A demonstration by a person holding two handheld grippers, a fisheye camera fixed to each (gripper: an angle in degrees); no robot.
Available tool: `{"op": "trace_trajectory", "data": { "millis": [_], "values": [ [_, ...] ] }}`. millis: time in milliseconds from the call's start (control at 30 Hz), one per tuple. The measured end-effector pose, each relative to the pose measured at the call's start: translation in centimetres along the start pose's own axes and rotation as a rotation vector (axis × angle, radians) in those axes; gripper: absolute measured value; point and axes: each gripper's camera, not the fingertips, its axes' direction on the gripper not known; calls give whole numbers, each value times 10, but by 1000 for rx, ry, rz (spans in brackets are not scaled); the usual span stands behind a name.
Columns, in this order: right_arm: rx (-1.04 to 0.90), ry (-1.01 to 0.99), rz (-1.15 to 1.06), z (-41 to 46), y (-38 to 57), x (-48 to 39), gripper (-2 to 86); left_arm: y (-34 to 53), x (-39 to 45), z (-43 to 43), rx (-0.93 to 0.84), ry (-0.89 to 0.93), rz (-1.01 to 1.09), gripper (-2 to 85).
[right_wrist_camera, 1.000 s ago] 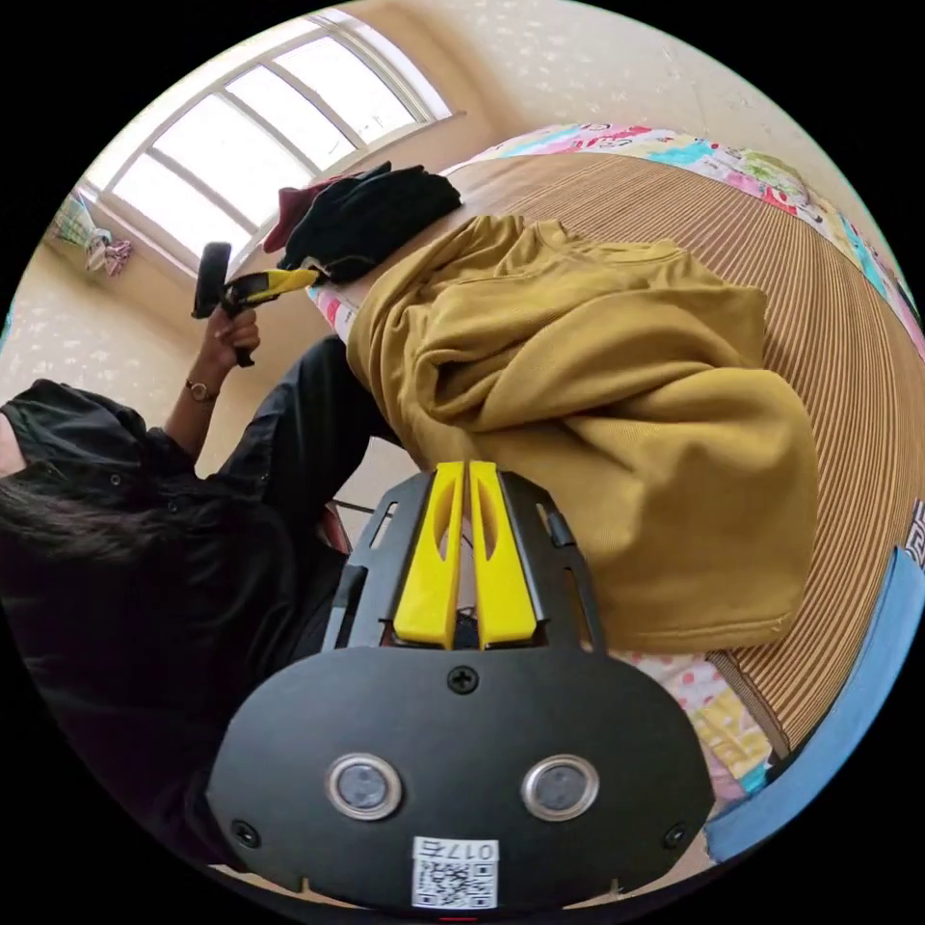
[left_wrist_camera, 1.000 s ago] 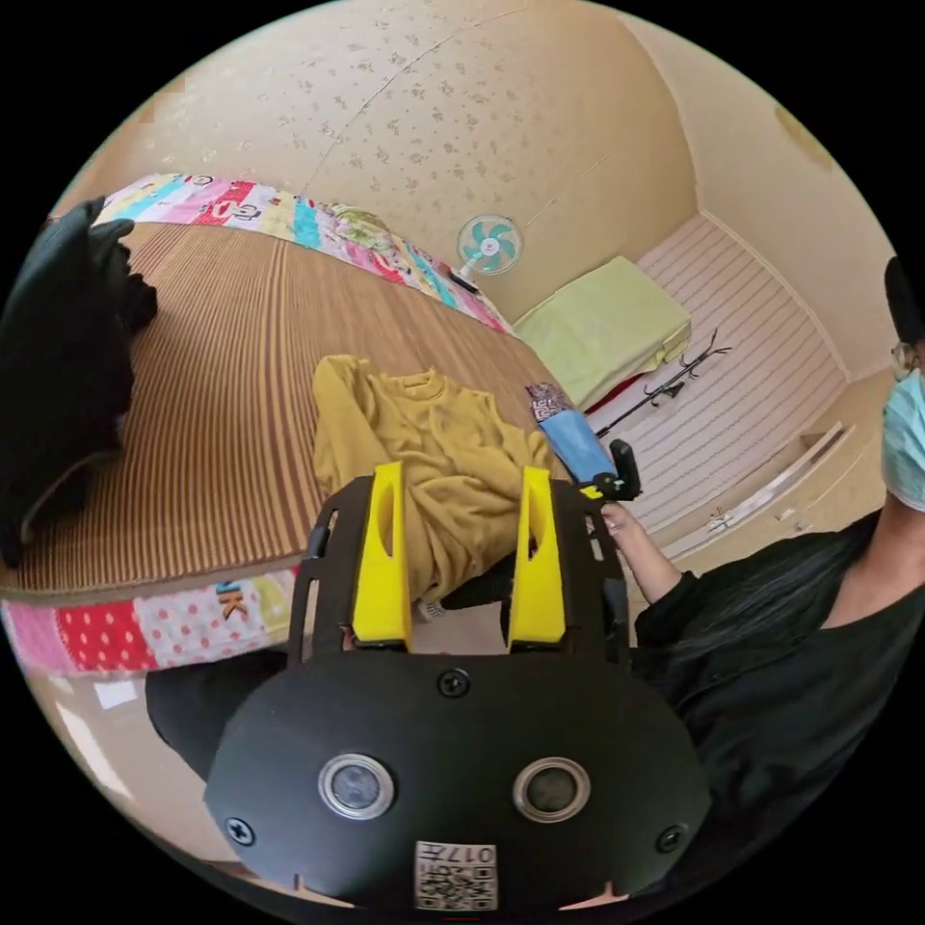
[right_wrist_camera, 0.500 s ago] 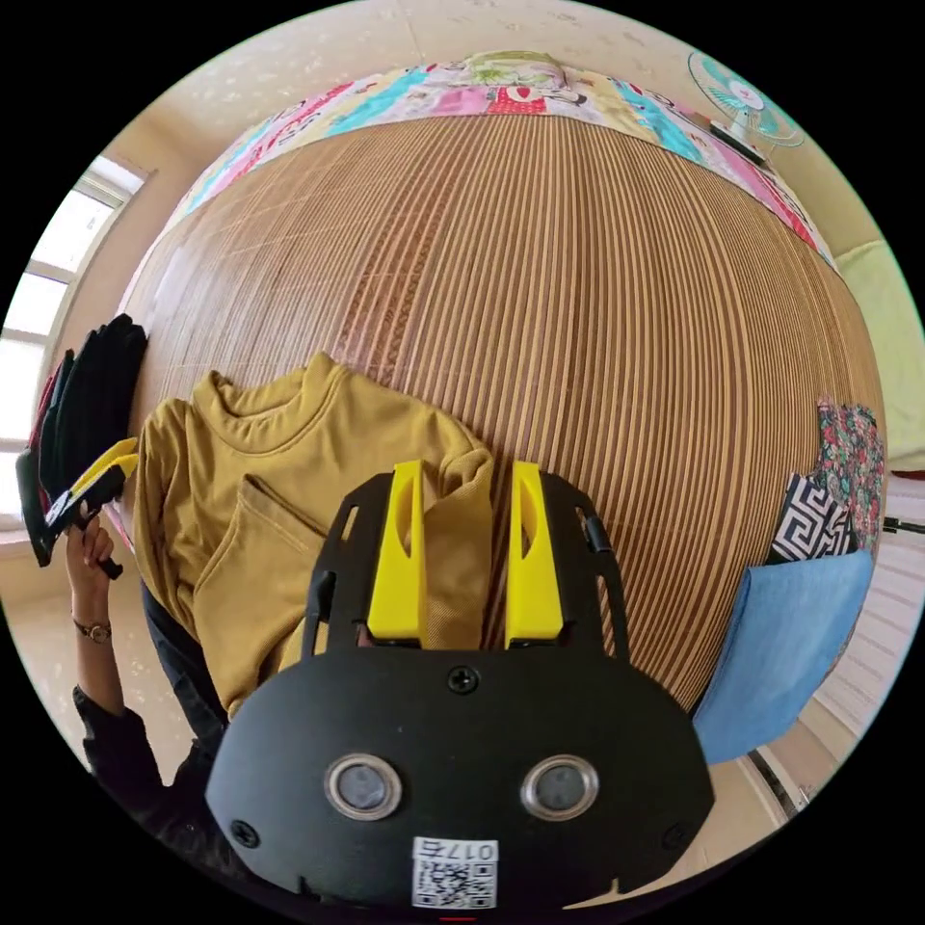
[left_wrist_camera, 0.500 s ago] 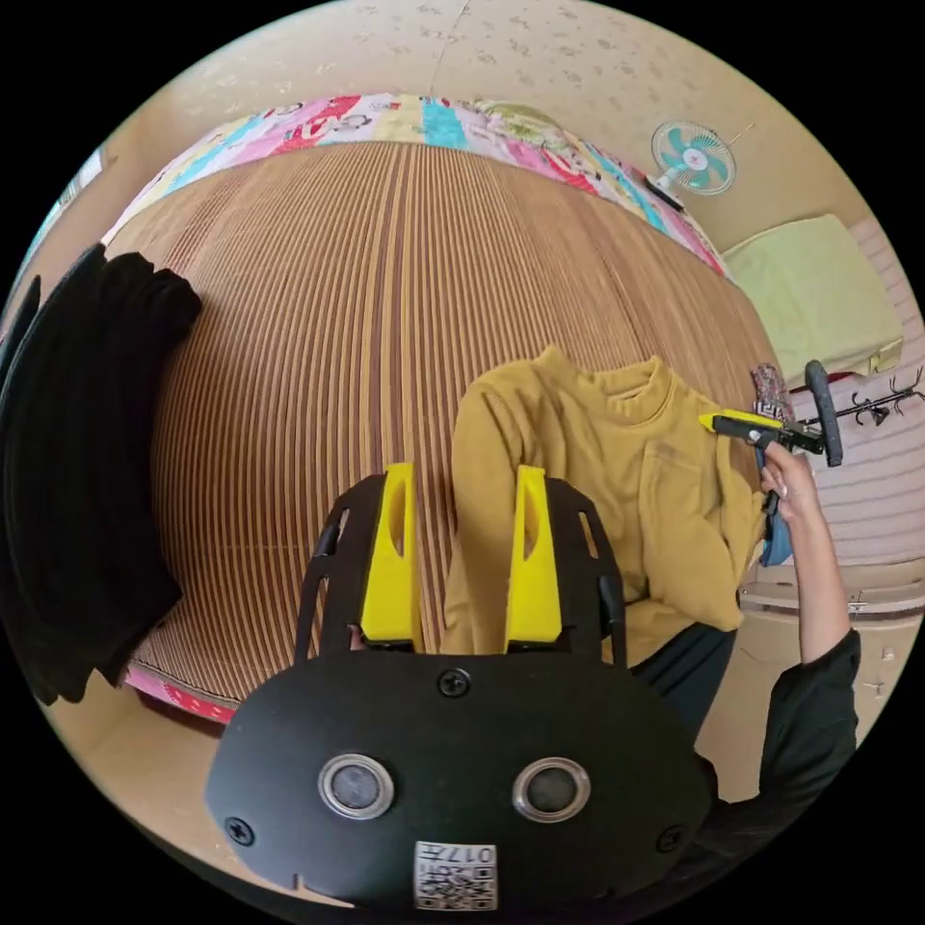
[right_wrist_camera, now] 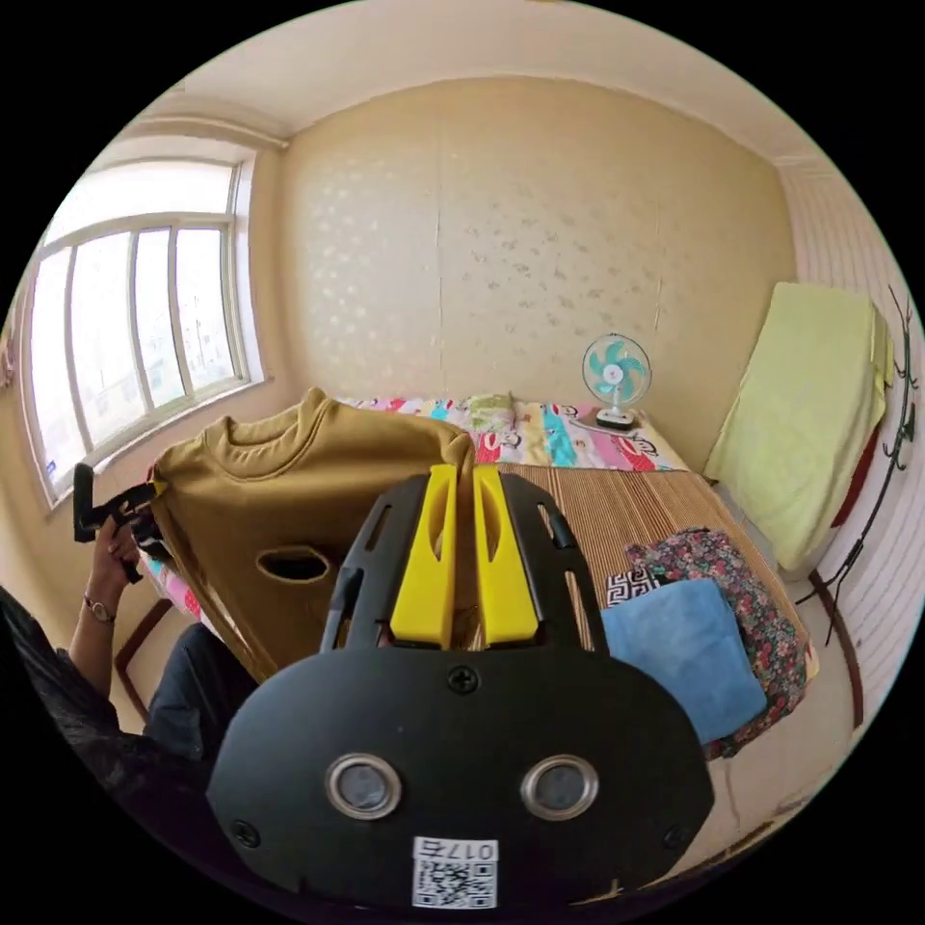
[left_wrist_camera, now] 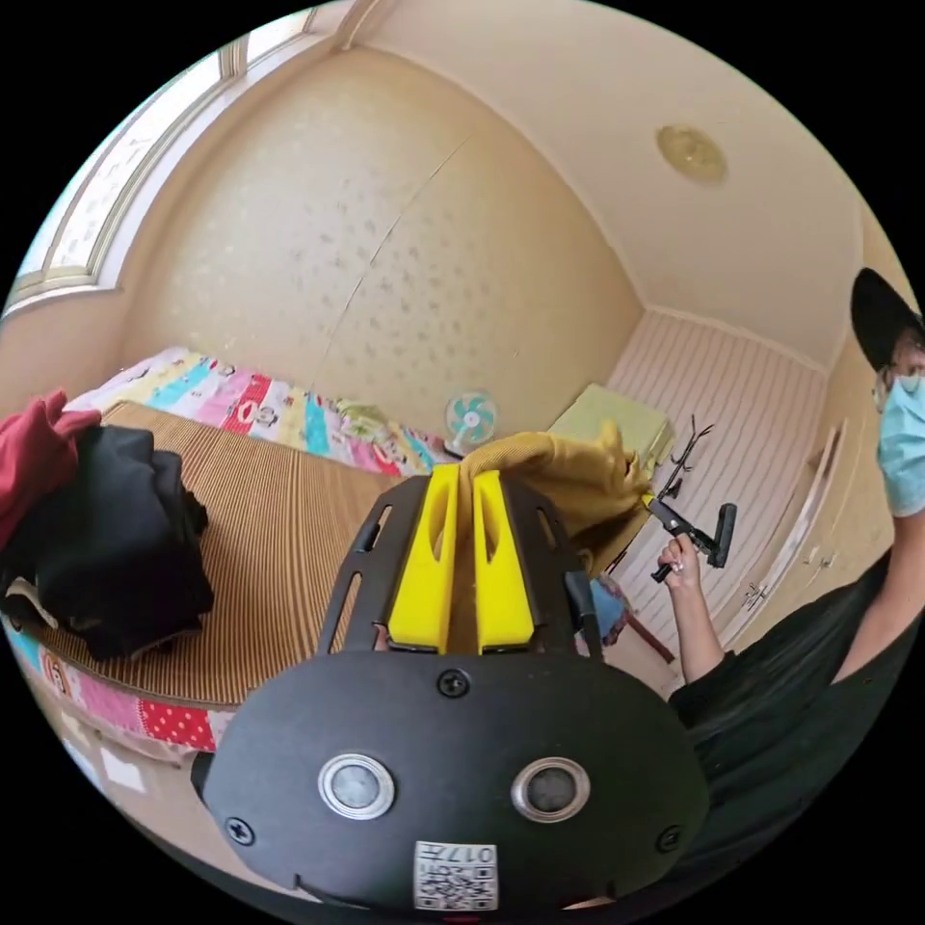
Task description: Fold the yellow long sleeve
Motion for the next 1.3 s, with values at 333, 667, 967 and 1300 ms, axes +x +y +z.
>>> {"op": "trace_trajectory", "data": {
  "millis": [333, 667, 967, 1300],
  "values": [
    [552, -35, 160, -157, 17, -68, 29, -41, 125, -127, 458, 56, 151, 18],
    [345, 239, -3, 112, -89, -43, 44, -178, -27, 100, 46, -277, 10, 67],
    [-428, 153, 73, 348, 28, -15, 70, -12, -129, 275, -468, -272, -53, 99],
    [-816, 50, 151, 298, 165, -6, 36, 168, -148, 263, -883, -244, -49, 39]
  ]
}}
